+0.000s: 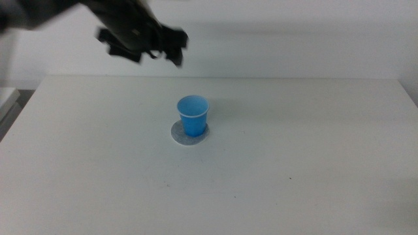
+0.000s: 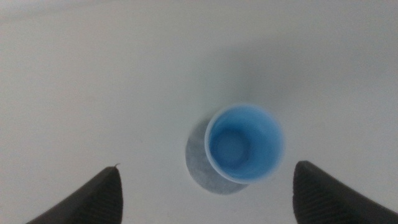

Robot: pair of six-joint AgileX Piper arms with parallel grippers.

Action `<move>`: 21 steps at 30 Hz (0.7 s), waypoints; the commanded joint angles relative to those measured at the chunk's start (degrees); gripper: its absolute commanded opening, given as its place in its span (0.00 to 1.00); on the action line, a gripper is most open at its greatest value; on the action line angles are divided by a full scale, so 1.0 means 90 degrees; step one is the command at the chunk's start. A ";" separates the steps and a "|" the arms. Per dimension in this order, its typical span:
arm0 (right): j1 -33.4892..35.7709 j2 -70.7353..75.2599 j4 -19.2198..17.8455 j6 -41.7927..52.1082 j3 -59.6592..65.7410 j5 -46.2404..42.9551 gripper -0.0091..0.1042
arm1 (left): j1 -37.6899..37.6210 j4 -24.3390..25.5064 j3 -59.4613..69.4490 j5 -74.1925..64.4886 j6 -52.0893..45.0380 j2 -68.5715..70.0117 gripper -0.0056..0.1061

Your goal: Place an empty cup on a cup mat.

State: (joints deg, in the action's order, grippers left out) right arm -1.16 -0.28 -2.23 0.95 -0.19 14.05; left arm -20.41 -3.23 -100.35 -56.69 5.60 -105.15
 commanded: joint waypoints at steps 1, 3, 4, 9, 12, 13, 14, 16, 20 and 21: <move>0.0013 0.0031 -0.0043 0.0026 0.0021 -0.0042 0.90 | -0.0080 0.0200 0.0965 0.0684 0.0272 0.1127 0.89; 0.0013 0.0031 -0.0043 0.0026 0.0021 -0.0042 0.90 | -0.0080 0.0236 0.2087 0.1268 0.0455 0.2023 0.89; 0.0013 0.0031 -0.0043 0.0026 0.0021 -0.0042 0.90 | -0.0080 0.0358 0.2590 0.1418 0.0578 0.2503 0.89; 0.0013 0.0031 -0.0043 0.0026 0.0021 -0.0042 0.90 | -0.0066 0.1109 0.4494 0.2667 0.0782 0.4427 0.89; 0.0013 0.0031 -0.0043 0.0026 0.0021 -0.0042 0.90 | 0.0031 0.1322 0.5392 0.2891 0.0842 0.5328 0.89; 0.0013 0.0031 -0.0043 0.0026 0.0021 -0.0042 0.90 | 0.0060 0.1322 0.5638 0.2890 0.0842 0.5630 0.89; 0.0013 0.0031 -0.0043 0.0026 0.0021 -0.0042 0.90 | 0.0099 0.1329 0.5859 0.2890 0.0860 0.5928 0.89; 0.0013 0.0031 -0.0043 0.0026 0.0021 -0.0042 0.90 | 0.0110 0.1368 0.6190 0.2923 0.0870 0.6419 0.89; 0.0013 0.0031 -0.0043 0.0026 0.0021 -0.0042 0.90 | 0.0161 0.1589 0.6970 0.3368 0.0937 0.7218 0.89; 0.0013 0.0031 -0.0043 0.0026 0.0021 -0.0042 0.90 | 0.0213 0.1661 0.7163 0.3485 0.0937 0.7434 0.89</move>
State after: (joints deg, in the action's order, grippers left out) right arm -1.16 -0.28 -2.23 0.95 -0.19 14.05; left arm -18.99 10.43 -38.39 -27.54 13.22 -40.86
